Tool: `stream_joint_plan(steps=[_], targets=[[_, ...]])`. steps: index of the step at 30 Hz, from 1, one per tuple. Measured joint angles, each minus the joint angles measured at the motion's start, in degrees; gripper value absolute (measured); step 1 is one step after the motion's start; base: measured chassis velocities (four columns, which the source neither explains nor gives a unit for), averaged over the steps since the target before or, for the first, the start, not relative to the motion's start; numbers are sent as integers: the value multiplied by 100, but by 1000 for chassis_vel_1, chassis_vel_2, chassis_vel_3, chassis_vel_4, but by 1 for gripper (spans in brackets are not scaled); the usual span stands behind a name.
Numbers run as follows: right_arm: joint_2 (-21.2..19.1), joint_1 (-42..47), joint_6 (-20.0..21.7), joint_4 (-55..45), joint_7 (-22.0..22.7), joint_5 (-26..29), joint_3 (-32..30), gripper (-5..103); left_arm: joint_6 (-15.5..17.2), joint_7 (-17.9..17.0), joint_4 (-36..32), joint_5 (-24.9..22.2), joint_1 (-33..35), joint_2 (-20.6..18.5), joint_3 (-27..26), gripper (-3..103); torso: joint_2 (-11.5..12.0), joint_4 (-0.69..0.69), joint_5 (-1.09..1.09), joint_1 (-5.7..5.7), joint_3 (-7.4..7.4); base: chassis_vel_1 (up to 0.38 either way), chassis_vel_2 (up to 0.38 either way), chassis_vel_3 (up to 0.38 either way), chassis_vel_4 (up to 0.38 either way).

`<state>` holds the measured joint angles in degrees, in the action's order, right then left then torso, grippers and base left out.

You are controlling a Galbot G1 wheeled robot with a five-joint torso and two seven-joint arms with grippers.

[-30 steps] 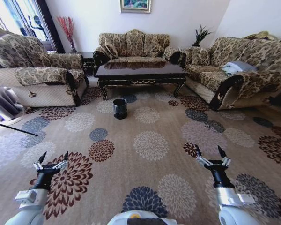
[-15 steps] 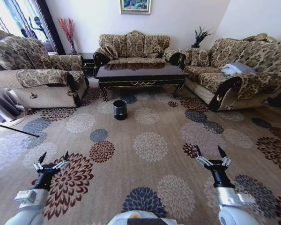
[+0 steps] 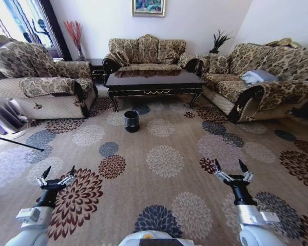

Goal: Move to the front of the table and pick up the trash from the floor, then place it into the trash bin.

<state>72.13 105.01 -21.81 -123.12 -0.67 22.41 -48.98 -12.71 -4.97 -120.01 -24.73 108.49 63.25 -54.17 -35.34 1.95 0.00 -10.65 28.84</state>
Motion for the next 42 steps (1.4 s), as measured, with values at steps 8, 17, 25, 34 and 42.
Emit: stream_joint_plan(steps=[8,17,25,34,42], targets=[[0,0,0,0,0,0,0,100,0,0,0,0,0,0,0,100,-193,0,0,-71,121,0,0,0,0],[0,0,0,0,0,0,0,100,0,0,0,0,0,0,0,100,-396,0,0,-158,237,0,0,0,0],[0,0,0,0,0,0,0,100,0,0,0,0,0,0,0,100,-641,0,0,-260,381,0,0,0,0],[0,0,0,0,0,0,0,100,0,0,0,0,0,0,0,100,-868,0,0,-353,516,0,0,0,0],[0,0,0,0,0,0,0,100,0,0,0,0,0,0,0,100,-1067,0,0,-435,633,0,0,0,0]])
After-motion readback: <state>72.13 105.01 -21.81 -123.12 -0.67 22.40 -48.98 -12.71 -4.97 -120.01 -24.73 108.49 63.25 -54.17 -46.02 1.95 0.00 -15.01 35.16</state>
